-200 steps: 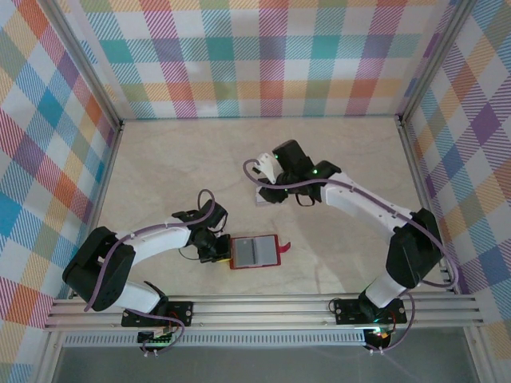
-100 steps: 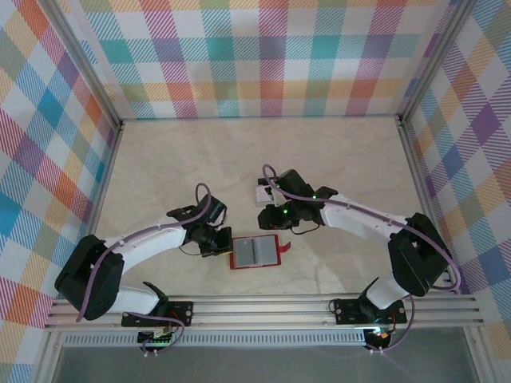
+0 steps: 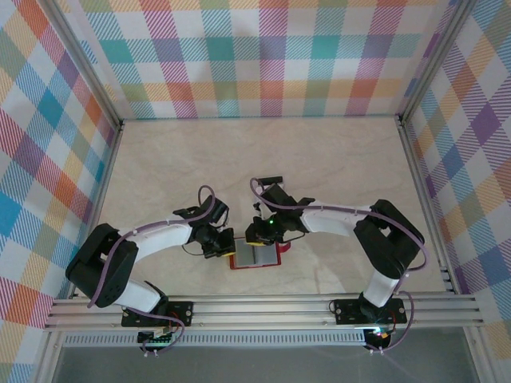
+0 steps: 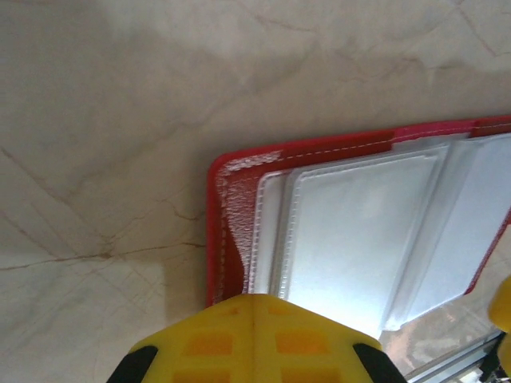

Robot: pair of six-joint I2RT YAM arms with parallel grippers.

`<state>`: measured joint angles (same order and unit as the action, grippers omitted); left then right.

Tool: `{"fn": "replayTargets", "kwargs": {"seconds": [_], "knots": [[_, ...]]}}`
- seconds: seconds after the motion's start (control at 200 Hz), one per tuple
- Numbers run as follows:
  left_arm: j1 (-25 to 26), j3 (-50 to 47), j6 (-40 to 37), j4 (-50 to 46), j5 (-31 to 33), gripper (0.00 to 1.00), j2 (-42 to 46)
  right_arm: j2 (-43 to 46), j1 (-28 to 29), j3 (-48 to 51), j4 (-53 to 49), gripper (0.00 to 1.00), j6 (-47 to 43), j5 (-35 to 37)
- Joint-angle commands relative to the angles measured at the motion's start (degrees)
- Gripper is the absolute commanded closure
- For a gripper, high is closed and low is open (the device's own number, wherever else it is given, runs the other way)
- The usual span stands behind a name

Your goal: Take the credit cards out of the card holder

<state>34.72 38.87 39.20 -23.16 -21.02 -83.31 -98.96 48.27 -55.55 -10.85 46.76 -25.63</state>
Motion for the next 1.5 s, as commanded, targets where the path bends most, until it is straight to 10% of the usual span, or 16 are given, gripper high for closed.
{"fn": "replayTargets", "kwargs": {"seconds": [0.0,0.775,1.5], "knots": [[-0.61,-1.16,-0.52,0.22,-0.78,1.00,-0.33,-1.95,0.92,-1.17,1.89,0.81,2.01,-1.77],[-0.88,-2.40,-1.21,0.23,-0.21,1.00,-0.15,-11.00,4.38,-8.00,-8.08,0.87,0.09,4.06],[-0.89,-0.93,-1.96,-0.70,-0.71,1.00,-0.83,-4.23,4.90,-13.89,-30.48,0.55,-4.75,20.81]]}}
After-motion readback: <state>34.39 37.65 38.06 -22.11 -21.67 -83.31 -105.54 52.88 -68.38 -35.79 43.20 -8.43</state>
